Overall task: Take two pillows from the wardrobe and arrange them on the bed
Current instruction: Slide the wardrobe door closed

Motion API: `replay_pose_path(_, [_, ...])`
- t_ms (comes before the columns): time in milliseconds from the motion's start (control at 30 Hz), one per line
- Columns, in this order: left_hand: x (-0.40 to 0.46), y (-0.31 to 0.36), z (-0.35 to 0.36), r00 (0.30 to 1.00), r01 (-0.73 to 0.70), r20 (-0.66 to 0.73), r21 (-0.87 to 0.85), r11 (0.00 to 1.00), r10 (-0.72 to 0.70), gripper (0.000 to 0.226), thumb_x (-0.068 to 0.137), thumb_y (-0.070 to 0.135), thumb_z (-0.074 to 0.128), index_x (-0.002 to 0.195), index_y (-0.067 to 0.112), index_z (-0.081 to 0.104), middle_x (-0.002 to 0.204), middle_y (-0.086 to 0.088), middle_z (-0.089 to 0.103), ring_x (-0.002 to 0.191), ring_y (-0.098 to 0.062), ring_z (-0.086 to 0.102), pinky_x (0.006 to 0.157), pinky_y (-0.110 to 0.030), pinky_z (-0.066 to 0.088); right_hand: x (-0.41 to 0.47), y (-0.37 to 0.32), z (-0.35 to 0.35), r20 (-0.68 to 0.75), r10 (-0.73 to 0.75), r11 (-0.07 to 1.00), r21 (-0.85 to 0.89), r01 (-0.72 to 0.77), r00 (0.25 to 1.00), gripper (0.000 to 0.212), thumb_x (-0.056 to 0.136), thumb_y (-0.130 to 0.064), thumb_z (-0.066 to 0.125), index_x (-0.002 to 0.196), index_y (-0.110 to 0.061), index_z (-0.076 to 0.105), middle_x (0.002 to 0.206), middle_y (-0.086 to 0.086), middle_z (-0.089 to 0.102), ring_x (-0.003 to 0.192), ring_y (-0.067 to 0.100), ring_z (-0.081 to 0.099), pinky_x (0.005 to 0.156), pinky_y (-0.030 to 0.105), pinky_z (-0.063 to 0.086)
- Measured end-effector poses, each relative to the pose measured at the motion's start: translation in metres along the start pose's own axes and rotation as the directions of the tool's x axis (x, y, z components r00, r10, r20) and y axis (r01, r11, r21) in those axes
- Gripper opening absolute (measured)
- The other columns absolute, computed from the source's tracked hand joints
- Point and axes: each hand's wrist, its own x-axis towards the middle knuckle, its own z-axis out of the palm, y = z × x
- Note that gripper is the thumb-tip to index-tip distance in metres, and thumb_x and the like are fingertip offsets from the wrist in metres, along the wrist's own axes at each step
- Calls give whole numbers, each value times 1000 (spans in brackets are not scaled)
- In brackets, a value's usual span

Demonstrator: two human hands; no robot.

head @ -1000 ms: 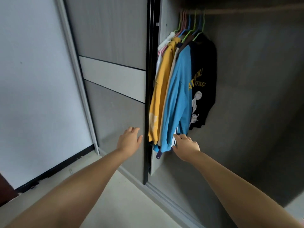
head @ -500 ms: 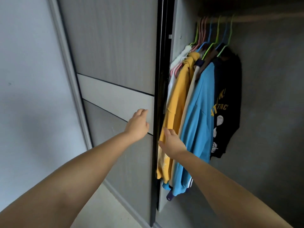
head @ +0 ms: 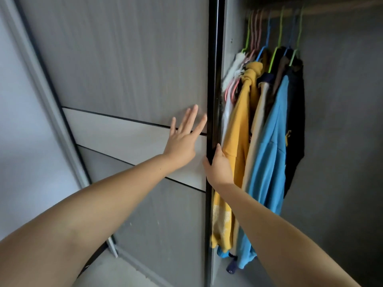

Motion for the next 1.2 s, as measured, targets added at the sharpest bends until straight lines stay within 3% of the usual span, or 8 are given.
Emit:
replay_pose_path(133, [2,11,1,998,-22,-54,-80,997,18,100,72,-14,44,149,28,-2,159,-4,-16,143,-16,-21,114,-50,-9,-6,4,-7,-40,20,1000,-17,-20,999,60,100,-24,46,151,-7,20,135,14,56,117,25,59,87,25,47])
replay_pose_path(467, [7,83,14,980,-98,-186,-172,980,65,94,71,-15,49,149,23,13,159,-12,-1,143,-21,-13,114,-60,3,-33,37,-79,-28,11,988,-156,-16,1000,46,96,-34,49,132,-6,39,107,12,62,93,30,62,77,42,55])
replay_pose_path(633, [12,137,18,955,-160,-275,-155,975,113,92,67,-13,53,148,20,22,157,-17,13,143,-28,0,110,-64,6,-54,62,-125,-70,33,982,-184,-45,997,48,94,-37,49,132,-10,37,98,7,59,83,24,55,72,36,49])
replay_pose_path(767, [15,184,17,938,-237,-296,-174,956,179,84,74,-7,55,147,21,25,157,-15,16,142,-26,-2,109,-63,2,-76,83,-166,-119,36,984,-171,-56,992,62,93,-35,49,147,-22,22,127,6,61,101,26,63,88,42,53])
replay_pose_path(833, [15,202,13,912,-331,-308,-169,928,269,82,73,-4,56,146,21,29,156,-15,20,142,-26,3,108,-63,2,-88,96,-187,-160,29,982,-180,-58,987,66,94,-35,50,150,-30,16,138,3,54,110,22,61,92,35,52])
replay_pose_path(1000, [4,229,12,835,-509,-272,-45,860,479,84,70,6,63,145,21,30,156,-13,23,144,-27,19,107,-65,10,-122,120,-239,-315,-36,960,-275,-56,948,77,97,-24,50,152,-39,-2,153,-27,14,131,11,47,102,36,46])
replay_pose_path(1100, [1,223,17,861,-448,-257,28,894,439,88,65,15,72,143,20,34,154,-13,29,143,-27,24,104,-69,17,-136,120,-261,-500,-63,973,-224,-58,864,85,93,1,48,152,-34,-4,158,-20,6,144,-1,10,116,38,31])
replay_pose_path(1200, [7,217,20,882,-409,-227,68,910,414,103,57,36,81,145,19,29,154,-13,28,142,-25,18,102,-71,13,-137,101,-284,-631,-309,876,-480,-45,711,87,86,15,50,152,-23,8,158,-2,3,149,23,1,119,50,21])
